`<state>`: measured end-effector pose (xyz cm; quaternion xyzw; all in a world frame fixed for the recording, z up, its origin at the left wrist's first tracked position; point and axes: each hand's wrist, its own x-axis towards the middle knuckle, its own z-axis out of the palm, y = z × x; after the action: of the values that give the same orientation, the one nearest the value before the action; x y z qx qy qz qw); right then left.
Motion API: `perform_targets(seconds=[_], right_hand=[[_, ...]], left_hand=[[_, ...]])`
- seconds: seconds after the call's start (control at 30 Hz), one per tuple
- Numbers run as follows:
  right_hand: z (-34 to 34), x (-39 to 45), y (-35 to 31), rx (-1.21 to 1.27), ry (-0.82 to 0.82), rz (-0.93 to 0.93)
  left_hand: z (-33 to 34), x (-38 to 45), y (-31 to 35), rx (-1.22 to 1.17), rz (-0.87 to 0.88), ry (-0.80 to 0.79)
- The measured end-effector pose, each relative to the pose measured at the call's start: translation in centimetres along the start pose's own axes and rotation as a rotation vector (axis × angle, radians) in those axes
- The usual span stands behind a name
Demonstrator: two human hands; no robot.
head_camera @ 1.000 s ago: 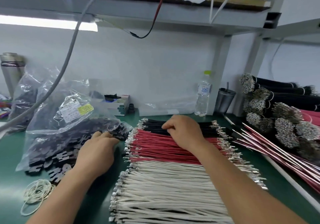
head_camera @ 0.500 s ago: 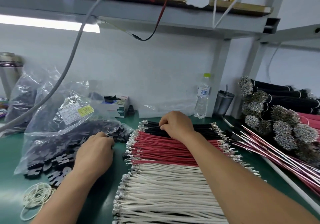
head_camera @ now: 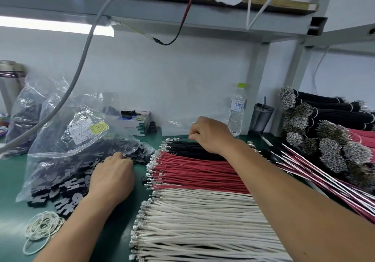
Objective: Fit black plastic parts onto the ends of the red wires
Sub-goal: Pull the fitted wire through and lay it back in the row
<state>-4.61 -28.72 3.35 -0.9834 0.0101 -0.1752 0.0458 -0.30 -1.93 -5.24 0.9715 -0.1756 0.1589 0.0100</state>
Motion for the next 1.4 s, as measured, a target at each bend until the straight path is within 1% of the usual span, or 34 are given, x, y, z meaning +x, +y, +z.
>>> perform_targets(seconds=[0.1,0.17,0.2,0.27,0.3,0.4,0.43,0.57,0.67,0.73,0.87,0.97,1.03,1.1,1.2,1.27,1.33,1.4], right_hand=[[0.6,-0.2,-0.3,-0.141,-0.083,-0.028],[1.7,-0.3,-0.7,-0.126,-0.172,0.022],[2.4,-0.3,-0.8,-0.078,-0.188,0.065],[3.4,-0.1,-0.8,0.066,-0.112,0.157],[3.8,0.0,-0.7,0.093,-0.086,0.183],[4.5,0.1,-0.6,-0.016,-0.185,0.184],[4.8,0.2,-0.5,-0.034,-0.176,0.179],[4.7,0.5,-0.5,-0.027,-0.049,0.188],[3.9,0.5,-0.5,-0.135,-0.007,0.127],[3.5,0.5,-0.5,-0.203,0.013,0.094],[2.2,0.4,-0.1,-0.192,0.044,0.05],[0.7,0.0,0.4,-0.215,0.153,-0.047],[-0.7,-0.5,0.4,-0.287,0.225,-0.153],[-2.1,-1.7,0.0,-0.317,0.353,-0.218],[-2.2,-5.0,-0.8,-0.233,0.554,-0.247],[-1.0,-7.8,-1.6,-0.111,0.614,-0.21],[0.4,-9.8,-2.3,0.054,0.633,-0.137],[1.5,-10.6,-2.5,0.176,0.602,-0.102]], left_hand=[[-0.1,0.0,0.0,-0.009,0.001,0.01],[-0.2,-0.1,0.2,-0.011,0.003,0.014],[-0.2,-0.1,0.2,-0.022,0.003,0.016],[-0.2,-0.2,0.2,-0.062,-0.004,0.026],[-0.2,-0.3,0.2,-0.083,-0.01,0.028],[0.0,-0.4,0.2,-0.1,-0.011,0.018],[0.1,-0.5,0.2,-0.107,-0.008,0.013],[0.0,-0.4,-0.1,-0.23,-0.028,0.014],[0.1,-0.4,-0.5,-0.263,-0.041,0.043],[-0.1,-0.5,-0.6,-0.277,-0.048,0.078],[-0.4,-0.7,-0.1,-0.332,-0.084,0.172],[-0.7,-0.8,0.1,-0.383,-0.104,0.277],[-0.9,-0.8,-0.1,-0.499,-0.115,0.384],[-1.2,-0.9,-0.2,-0.768,-0.136,0.42],[-1.8,-1.0,0.2,-1.304,-0.157,0.289],[-2.6,-1.5,0.6,-1.534,-0.152,0.19],[-3.4,-2.0,1.2,-1.645,-0.114,0.107],[-4.1,-2.6,1.9,-1.661,-0.079,0.066]])
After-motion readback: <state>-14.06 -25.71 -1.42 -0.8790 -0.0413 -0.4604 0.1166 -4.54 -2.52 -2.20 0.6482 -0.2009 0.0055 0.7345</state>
